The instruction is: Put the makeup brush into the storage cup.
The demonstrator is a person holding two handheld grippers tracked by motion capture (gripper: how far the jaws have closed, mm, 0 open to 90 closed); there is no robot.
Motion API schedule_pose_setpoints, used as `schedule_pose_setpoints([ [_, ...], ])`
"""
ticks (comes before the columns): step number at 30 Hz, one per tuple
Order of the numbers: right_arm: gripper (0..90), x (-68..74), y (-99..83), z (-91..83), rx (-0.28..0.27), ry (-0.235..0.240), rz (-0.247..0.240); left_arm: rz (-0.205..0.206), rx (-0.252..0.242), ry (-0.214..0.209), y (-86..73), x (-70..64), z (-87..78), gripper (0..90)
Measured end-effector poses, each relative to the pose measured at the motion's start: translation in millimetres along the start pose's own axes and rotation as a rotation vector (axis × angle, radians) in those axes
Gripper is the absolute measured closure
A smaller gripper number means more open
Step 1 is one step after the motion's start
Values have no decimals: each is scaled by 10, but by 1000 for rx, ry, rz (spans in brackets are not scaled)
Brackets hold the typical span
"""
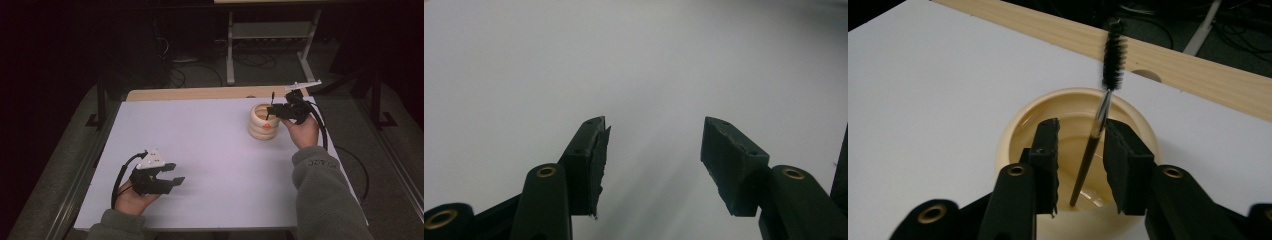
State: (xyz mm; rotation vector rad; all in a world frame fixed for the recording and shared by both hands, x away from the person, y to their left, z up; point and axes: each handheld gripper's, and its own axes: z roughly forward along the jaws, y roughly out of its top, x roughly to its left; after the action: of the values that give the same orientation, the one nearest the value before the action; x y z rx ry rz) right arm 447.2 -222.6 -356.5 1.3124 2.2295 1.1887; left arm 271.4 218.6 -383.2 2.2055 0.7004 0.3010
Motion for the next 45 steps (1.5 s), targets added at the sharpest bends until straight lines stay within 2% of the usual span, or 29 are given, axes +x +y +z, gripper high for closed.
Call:
schedule_pose_setpoints([
  [5, 560, -8, -12, -42, -7, -7, 13, -2, 2, 0, 1, -2, 1, 438],
  [9, 550, -22, -47, -85, -16, -9, 16, -6, -2, 1, 2, -5, 2, 438],
  [13, 540, -32, -100, -116, -19, -3, 19, -1, 0, 1, 1, -1, -1, 436],
  [22, 466, -13, -238, -171, -25, 22, 12, -19, -17, 9, -3, 1, -7, 415],
  [28, 400, 79, -357, -201, -15, 57, -5, -16, -16, 16, -8, 23, -24, 392],
  [35, 374, 185, -478, -221, -5, 84, -30, -32, -33, 17, -19, 34, -21, 345],
  [42, 359, 266, -591, -275, -21, 96, -49, -26, -30, 24, -26, 48, -18, 325],
  [43, 357, 274, -609, -287, -25, 100, -53, -37, -39, 24, -29, 43, -9, 322],
  [45, 350, 290, -635, -303, -30, 104, -51, -30, -28, 30, -33, 55, -11, 316],
])
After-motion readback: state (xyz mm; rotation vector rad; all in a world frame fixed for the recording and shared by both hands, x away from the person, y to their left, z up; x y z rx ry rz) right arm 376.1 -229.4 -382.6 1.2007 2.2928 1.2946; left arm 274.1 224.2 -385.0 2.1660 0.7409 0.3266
